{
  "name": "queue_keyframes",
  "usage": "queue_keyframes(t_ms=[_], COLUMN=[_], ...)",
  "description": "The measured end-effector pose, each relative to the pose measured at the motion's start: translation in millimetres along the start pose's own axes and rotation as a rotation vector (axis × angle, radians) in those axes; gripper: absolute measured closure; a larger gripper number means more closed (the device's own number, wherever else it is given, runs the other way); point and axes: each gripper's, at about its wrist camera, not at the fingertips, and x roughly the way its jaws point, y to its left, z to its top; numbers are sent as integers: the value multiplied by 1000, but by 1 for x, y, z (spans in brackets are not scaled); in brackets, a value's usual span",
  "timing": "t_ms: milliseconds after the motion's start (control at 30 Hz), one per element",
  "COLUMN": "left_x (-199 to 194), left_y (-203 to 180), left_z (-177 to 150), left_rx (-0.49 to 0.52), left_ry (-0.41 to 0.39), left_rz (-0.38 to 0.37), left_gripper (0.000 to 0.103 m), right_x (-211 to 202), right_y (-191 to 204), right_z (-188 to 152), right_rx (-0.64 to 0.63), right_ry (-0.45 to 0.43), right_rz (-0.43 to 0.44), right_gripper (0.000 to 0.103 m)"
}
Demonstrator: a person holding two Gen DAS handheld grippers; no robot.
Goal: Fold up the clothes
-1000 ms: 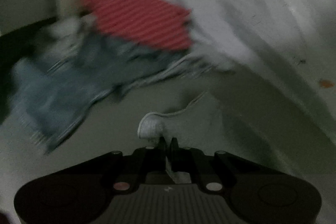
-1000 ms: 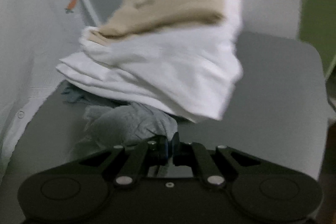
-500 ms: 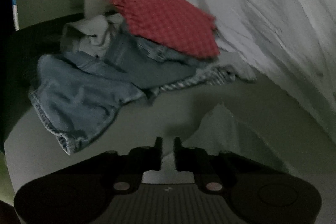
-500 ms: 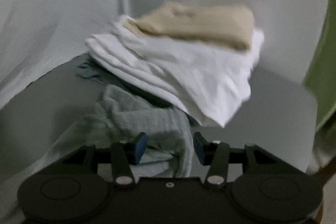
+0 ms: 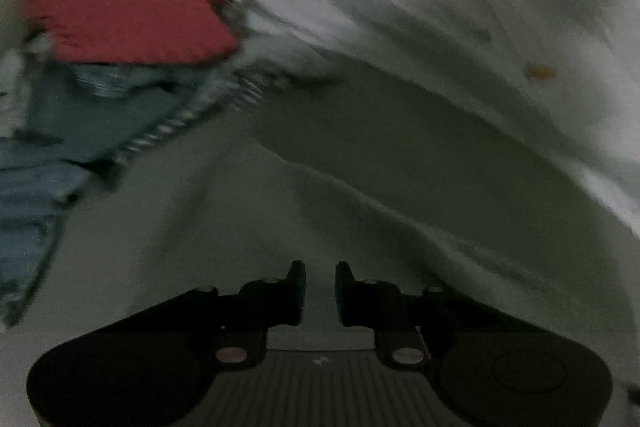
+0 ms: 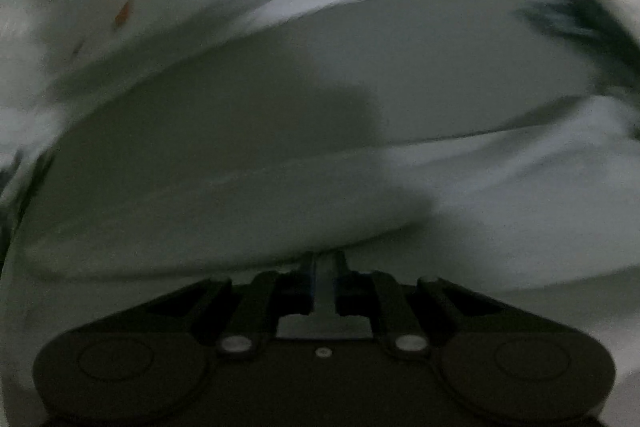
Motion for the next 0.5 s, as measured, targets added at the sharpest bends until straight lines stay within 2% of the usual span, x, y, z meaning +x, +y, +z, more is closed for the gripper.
queue_keyframes(t_ms=[67,167,300,367,500], left_x=[7,15,19,20,28], left_y=[0,8,29,39,52], left_z=[-1,1,13,21,34], left_rx=[1,21,30,35,79], left_ry=[27,41,24,9,-12], left_rz=[-20,10,80,104,130], left_gripper=[73,65,58,53,39], right_x=[14,34,58,70,57], right_y=[25,46,47,50,66], right_z=[9,30,61,73,75], right_rx=[-155,-256,-223,-192,-149], right_ry=[-14,-24,-84,-77,-112], right_rz=[-10,-25,-26,-77,-98], right_gripper=[92,92,96,96,89])
